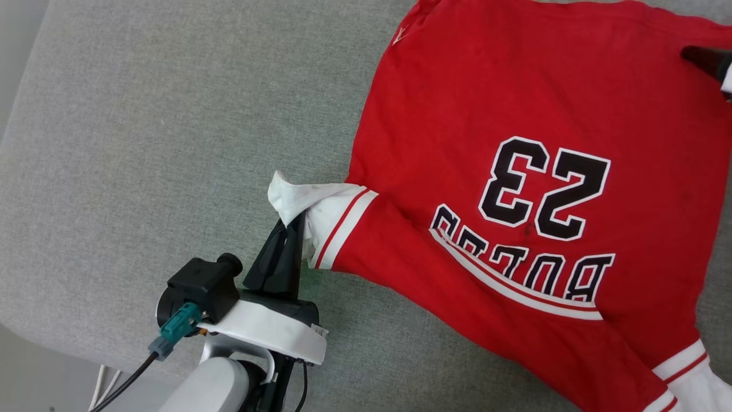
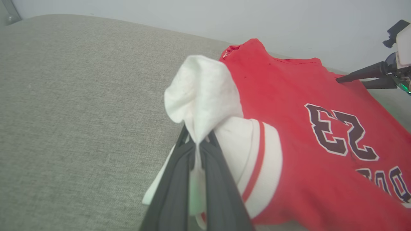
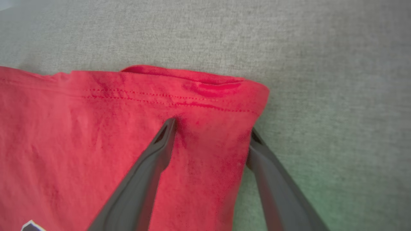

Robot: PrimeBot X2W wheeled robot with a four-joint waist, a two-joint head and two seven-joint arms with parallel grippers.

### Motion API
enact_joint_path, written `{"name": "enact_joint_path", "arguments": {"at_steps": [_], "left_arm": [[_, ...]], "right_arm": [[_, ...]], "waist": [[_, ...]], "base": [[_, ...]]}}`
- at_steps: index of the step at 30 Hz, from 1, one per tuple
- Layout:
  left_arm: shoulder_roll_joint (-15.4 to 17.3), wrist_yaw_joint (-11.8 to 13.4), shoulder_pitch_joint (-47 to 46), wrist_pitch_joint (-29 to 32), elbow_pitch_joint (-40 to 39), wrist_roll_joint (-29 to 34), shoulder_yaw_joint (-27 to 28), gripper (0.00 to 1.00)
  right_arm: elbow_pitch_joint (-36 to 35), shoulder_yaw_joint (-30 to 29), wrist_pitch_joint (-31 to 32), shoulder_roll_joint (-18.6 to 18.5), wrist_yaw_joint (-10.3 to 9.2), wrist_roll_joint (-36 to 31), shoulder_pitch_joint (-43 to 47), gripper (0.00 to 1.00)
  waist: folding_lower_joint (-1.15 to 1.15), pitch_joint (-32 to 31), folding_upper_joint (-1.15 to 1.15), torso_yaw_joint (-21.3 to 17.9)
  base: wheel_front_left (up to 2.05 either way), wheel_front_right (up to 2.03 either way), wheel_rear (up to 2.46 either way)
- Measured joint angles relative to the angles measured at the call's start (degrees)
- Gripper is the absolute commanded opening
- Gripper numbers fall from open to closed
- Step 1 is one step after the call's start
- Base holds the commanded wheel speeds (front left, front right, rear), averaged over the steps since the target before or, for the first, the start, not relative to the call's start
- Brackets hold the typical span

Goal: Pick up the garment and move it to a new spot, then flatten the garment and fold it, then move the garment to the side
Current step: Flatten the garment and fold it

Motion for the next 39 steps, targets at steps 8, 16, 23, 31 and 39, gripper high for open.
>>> {"name": "enact_joint_path", "arguments": {"at_steps": [8,16,23,31,39], "left_arm": [[-0.5,-0.6,-0.4,-0.6,2.3,-0.7,0.1,0.00],[1.8,0.7,4.4,-0.6,4.0,-3.2,2.8,0.00],[3.6,2.3,10.0,-0.4,4.9,-5.6,5.4,0.00],[5.5,3.6,14.8,1.3,4.8,-7.4,6.2,0.00],[6.9,4.2,16.6,2.6,4.7,-8.3,6.6,0.00]], "right_arm": [[5.4,-2.9,3.9,-0.3,0.01,-4.2,-2.5,0.00],[-5.5,8.9,2.6,-5.2,0.02,-4.6,4.0,0.00],[-19.8,9.9,4.3,-8.7,0.02,1.4,23.9,0.00],[-36.7,1.0,8.6,-5.0,0.01,4.3,57.3,0.00],[-44.9,-4.0,9.7,7.1,0.00,3.7,75.9,1.00]], "waist": [[0.00,-1.1,0.00,0.8],[0.00,-9.9,0.00,-2.0],[-0.01,-17.6,0.00,-6.5],[-0.02,-24.3,0.00,-13.2],[-0.03,-27.3,0.00,-18.1]], "base": [[0.00,0.00,0.00],[0.00,0.00,0.00],[0.00,0.00,0.00],[0.00,0.00,0.00],[0.00,0.00,0.00]]}}
